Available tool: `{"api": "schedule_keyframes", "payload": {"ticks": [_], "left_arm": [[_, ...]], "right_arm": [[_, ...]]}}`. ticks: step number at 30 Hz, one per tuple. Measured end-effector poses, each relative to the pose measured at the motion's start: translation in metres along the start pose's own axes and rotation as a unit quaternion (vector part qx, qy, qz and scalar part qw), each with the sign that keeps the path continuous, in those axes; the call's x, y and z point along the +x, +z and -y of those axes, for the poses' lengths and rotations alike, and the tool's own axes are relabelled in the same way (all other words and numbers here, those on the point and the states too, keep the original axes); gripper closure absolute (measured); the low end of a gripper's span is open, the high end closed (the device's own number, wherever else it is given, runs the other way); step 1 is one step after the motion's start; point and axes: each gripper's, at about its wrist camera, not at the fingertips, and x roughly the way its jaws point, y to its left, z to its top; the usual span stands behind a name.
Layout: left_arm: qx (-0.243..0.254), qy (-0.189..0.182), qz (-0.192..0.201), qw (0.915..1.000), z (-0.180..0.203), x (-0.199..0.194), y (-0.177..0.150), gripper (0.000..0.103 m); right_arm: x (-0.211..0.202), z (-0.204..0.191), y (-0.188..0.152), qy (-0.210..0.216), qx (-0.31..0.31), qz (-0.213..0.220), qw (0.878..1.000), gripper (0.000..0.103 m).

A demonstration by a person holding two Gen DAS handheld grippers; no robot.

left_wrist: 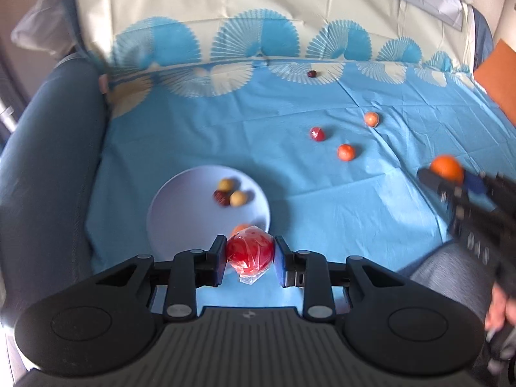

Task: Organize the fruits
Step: 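Grasp a plastic-wrapped red fruit with the left gripper while the right gripper grasps a tangerine, then carry the wrapped red fruit and tangerine over the pale blue plate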

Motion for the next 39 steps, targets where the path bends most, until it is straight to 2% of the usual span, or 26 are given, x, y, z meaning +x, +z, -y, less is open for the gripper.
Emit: {"api": "schedule_keyframes", "payload": {"ticks": [3,8,13,17,22,32,39], "left_arm": [[-0.025,0.006,0.004,0.9997,-0.012,-0.028,-0.026,0.07],[-0.062,0.0,0.033,0.9976,-0.033,-0.07,-0.064,0.07],[-0.106,-0.003,0.056,0.9929,-0.052,-0.097,-0.092,0.07],[-0.125,0.012,0.067,0.9899,-0.064,-0.109,-0.109,0.07],[-0.139,0.01,0.062,0.9883,-0.074,-0.111,-0.121,0.07],[-0.138,0.005,0.072,0.9877,-0.077,-0.112,-0.126,0.07],[-0.143,0.008,0.066,0.9875,-0.08,-0.106,-0.127,0.07]], "right_arm": [[-0.034,-0.033,-0.003,0.035,0.013,-0.011,0.999,0.066],[-0.071,-0.076,-0.01,0.08,0.005,-0.029,0.996,0.066],[-0.093,-0.109,-0.011,0.099,-0.037,-0.028,0.994,0.066],[-0.094,-0.121,-0.011,0.109,-0.055,-0.042,0.992,0.066],[-0.104,-0.135,-0.013,0.115,-0.079,-0.038,0.99,0.066],[-0.107,-0.14,-0.013,0.11,-0.091,-0.039,0.989,0.066],[-0.102,-0.142,-0.014,0.112,-0.093,-0.046,0.988,0.066]]}}
